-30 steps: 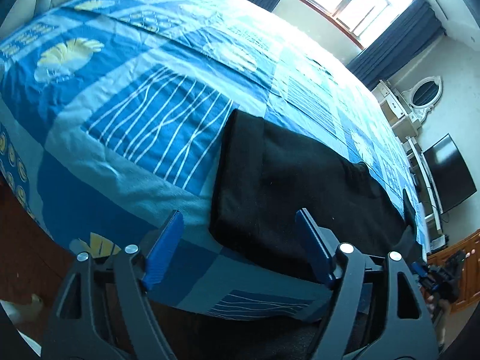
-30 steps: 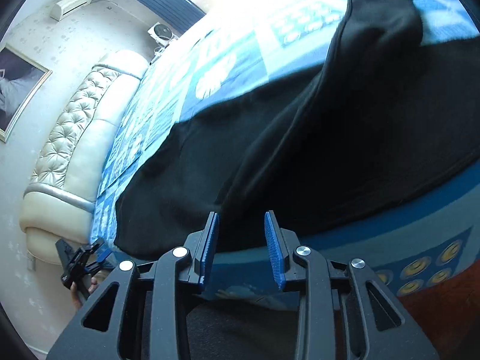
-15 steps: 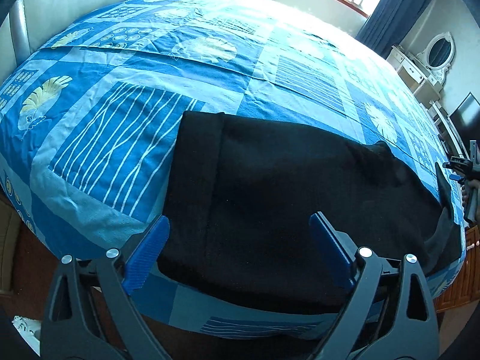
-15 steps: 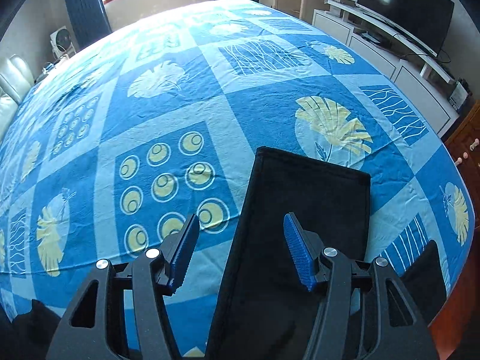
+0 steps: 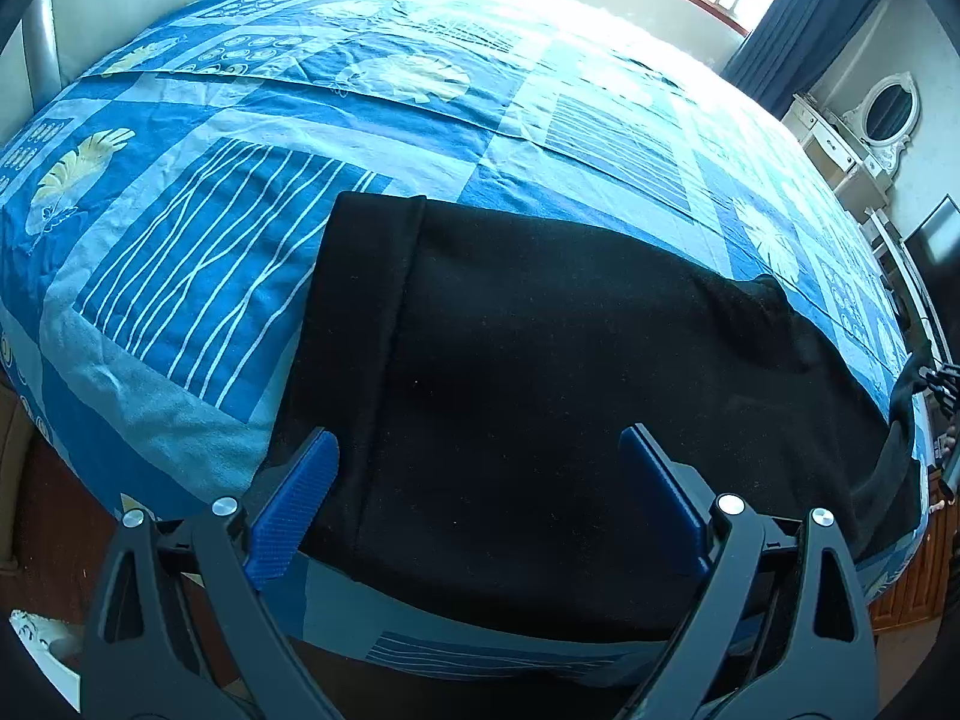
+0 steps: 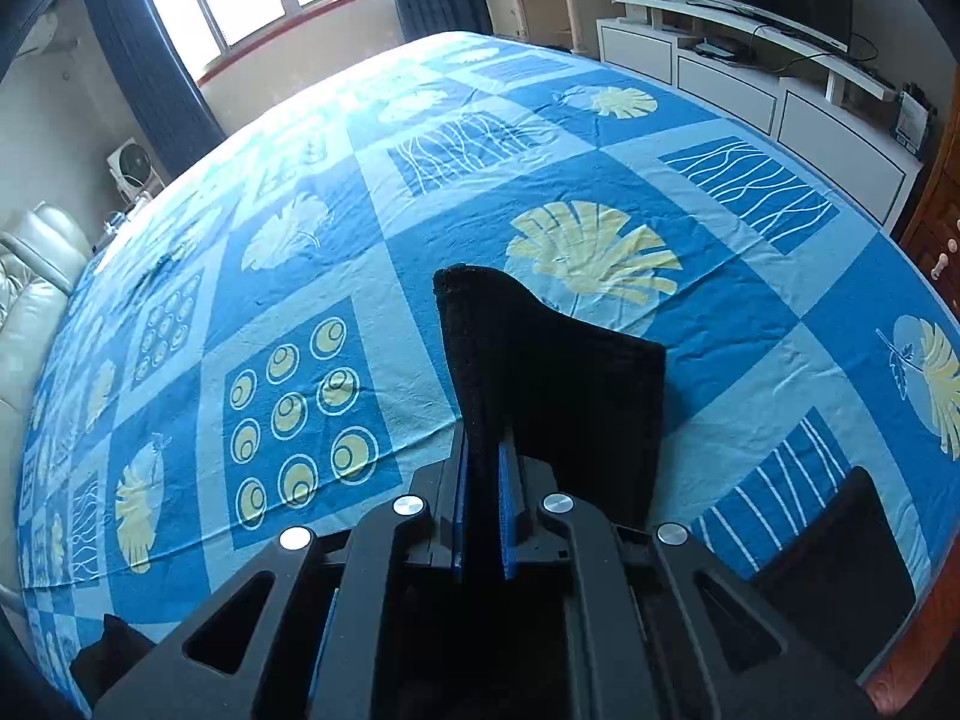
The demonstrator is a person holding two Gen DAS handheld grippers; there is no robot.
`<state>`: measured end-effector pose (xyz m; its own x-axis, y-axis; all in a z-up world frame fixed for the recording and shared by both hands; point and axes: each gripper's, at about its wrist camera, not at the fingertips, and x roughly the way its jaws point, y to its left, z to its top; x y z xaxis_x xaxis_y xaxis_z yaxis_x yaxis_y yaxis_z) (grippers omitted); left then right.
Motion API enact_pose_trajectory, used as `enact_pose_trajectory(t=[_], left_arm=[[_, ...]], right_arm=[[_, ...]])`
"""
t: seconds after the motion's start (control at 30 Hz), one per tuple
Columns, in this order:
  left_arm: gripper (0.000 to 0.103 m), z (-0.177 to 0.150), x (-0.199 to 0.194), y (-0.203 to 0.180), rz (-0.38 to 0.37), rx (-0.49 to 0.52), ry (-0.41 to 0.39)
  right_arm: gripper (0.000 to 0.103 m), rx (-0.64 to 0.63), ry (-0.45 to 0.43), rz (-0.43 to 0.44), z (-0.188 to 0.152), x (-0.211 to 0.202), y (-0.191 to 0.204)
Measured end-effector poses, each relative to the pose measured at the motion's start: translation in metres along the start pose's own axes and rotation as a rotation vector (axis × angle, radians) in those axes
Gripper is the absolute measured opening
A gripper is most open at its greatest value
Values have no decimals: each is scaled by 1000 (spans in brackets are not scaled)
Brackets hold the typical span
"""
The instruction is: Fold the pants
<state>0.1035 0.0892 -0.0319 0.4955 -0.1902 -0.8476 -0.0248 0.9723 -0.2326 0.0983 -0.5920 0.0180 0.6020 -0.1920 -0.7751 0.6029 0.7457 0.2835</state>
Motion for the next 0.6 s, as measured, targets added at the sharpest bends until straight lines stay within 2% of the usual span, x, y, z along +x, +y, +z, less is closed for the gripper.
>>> enact_pose_trajectory(t=[0.13,0.23,0.43,0.6], left_arm=[[94,-2,-3,-3,3,0,-5],[94,-3,-3,-7,11,-2,-2],[94,-5,-5,-12,11,-8,1],[94,-8,-9,-13,5,-14,1]], right_arm=[[8,111,-90,49,-33,-68,-79],[8,201,-99,54,-64,-90,-135],[8,411,8,133,-126,-56,-201],[8,496,-18,195,-140,-47,-212]])
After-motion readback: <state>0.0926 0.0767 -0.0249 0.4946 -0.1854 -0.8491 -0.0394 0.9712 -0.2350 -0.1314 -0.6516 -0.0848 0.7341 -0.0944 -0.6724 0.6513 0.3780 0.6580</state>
